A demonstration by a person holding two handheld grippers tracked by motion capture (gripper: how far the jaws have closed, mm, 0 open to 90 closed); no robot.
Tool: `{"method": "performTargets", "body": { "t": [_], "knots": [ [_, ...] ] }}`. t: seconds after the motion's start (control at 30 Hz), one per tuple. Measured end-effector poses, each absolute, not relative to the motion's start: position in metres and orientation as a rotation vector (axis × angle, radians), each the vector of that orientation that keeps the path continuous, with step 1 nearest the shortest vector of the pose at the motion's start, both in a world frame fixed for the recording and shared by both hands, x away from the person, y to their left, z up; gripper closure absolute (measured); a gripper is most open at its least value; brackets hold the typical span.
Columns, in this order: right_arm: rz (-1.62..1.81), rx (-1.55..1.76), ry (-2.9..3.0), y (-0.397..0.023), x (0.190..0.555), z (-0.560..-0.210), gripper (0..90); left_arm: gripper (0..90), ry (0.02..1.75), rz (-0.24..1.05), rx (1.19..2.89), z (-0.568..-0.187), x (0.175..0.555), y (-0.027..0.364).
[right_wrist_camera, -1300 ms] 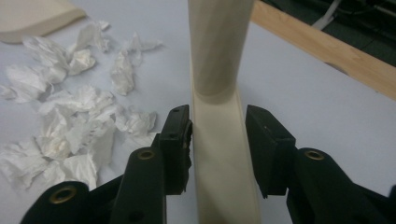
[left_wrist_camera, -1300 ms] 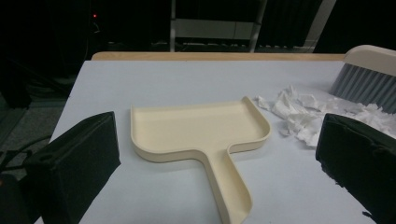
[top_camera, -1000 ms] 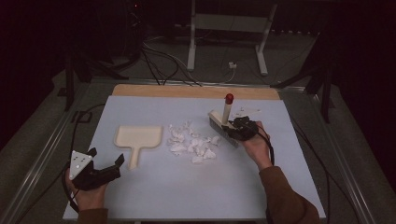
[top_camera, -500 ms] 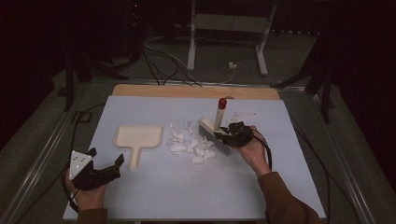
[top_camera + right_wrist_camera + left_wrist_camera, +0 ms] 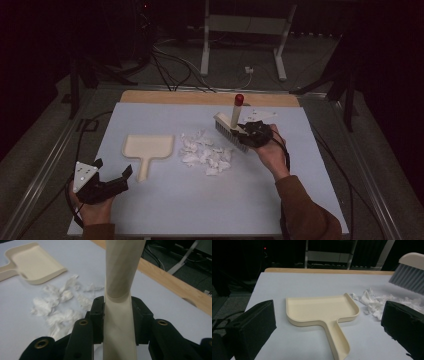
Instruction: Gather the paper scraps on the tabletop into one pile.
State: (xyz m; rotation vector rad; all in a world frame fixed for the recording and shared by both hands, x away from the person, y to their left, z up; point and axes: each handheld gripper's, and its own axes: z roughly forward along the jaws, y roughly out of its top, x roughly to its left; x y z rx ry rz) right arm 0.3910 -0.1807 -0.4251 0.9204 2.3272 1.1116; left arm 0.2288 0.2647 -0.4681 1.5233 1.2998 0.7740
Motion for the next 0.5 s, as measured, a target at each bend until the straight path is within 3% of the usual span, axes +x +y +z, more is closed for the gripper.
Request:
{"method": "performTargets", "body": {
  "t": [0.5],
  "knots": [
    [1.063, 0.85, 2.305, -0.155, 0.435, -0.428, 67.2, 0.5, 1.305, 0.767, 1.514, -0.468, 0.228, 0.268]
  ]
}}
